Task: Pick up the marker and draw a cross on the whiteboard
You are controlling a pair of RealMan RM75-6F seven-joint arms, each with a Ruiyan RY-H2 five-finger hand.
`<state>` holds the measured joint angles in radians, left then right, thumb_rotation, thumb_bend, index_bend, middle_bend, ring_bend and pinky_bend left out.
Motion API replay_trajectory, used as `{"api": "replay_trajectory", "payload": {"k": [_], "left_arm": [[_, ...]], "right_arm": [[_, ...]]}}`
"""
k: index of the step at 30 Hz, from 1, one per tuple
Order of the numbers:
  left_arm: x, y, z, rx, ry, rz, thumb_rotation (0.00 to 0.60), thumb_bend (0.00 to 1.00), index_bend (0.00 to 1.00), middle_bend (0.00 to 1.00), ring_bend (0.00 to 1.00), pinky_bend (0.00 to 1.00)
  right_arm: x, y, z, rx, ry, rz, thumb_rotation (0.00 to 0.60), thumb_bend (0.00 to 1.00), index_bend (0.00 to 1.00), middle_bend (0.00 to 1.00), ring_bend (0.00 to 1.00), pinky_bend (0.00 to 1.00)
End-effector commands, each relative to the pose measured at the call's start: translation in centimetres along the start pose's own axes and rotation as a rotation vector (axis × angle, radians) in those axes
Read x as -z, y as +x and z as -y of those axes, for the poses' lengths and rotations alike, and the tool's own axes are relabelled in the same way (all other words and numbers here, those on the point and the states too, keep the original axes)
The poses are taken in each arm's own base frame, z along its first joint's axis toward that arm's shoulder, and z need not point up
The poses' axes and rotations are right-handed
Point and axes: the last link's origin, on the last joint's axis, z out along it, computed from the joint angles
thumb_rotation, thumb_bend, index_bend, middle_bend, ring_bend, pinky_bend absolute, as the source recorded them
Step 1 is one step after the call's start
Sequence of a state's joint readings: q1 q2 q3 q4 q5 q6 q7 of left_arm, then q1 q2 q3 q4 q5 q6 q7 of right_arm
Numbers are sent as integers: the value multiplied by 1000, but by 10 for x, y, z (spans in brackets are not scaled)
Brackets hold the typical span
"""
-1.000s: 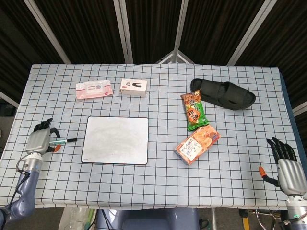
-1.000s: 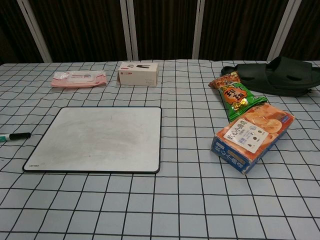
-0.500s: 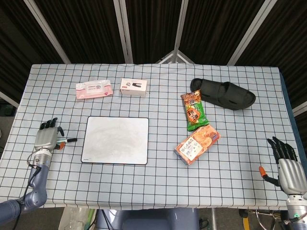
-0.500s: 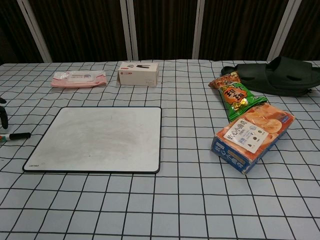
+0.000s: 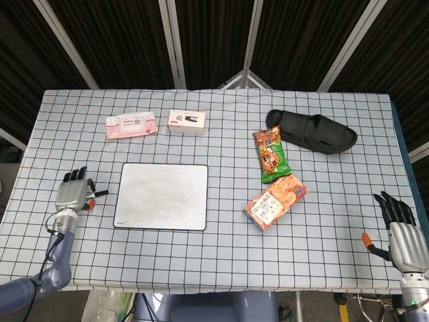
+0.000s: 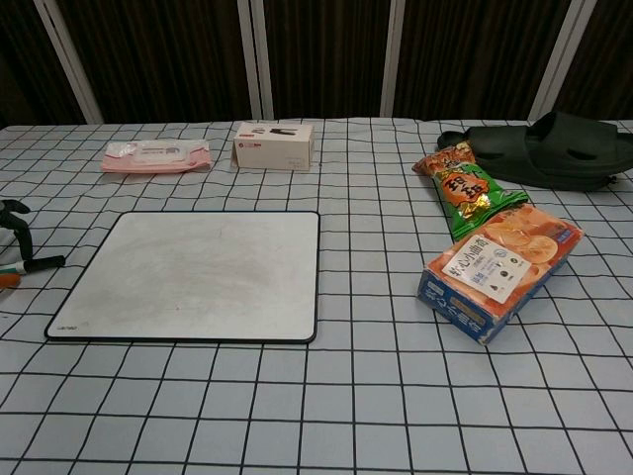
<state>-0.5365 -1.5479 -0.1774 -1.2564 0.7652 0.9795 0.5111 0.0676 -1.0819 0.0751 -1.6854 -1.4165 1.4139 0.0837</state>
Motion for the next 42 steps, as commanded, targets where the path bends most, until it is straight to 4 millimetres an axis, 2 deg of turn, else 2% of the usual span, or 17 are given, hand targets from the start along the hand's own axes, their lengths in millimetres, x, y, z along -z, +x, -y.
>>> {"api": "replay_trajectory", "payload": {"k": [1, 9, 14, 19, 24, 26, 29, 33, 42], "left_arm": [[1, -2, 0, 1, 0, 3, 600, 490, 489, 0, 0, 0], [1, -5, -1, 11, -2, 6, 600, 567, 589, 0, 0, 0], [2, 8, -8, 105, -25, -40, 600, 581, 617, 0, 0, 0], [12, 53, -29, 349, -120, -159, 600, 583, 627, 12, 0, 0], [29, 94, -52, 629, -236, -215, 600, 604, 661, 77, 0, 5], [35, 105, -64, 781, -294, -184, 600, 608, 671, 93, 0, 26], [37, 114, -77, 917, -361, -155, 600, 608, 682, 111, 3, 55], [37, 112, -99, 1045, -457, -65, 600, 608, 713, 149, 32, 82], [32, 86, -138, 1058, -569, 91, 600, 608, 728, 167, 53, 105]], "right_arm": [[0, 0, 0, 1, 1, 0, 600, 343, 0, 0, 0, 0], [0, 0, 0, 1, 1, -5, 600, 343, 0, 0, 0, 0], [0, 1, -1, -2, -1, -10, 600, 344, 0, 0, 0, 0], [0, 1, -1, -2, -2, -11, 600, 343, 0, 0, 0, 0], [0, 1, -1, -2, 0, -11, 600, 344, 0, 0, 0, 0], [0, 1, -1, -3, 0, -11, 600, 343, 0, 0, 0, 0], [0, 1, -1, -4, -1, -13, 600, 344, 0, 0, 0, 0], [-1, 1, -2, -7, -6, -11, 600, 343, 0, 0, 0, 0], [-2, 1, -3, -12, -10, -6, 600, 344, 0, 0, 0, 0]]}}
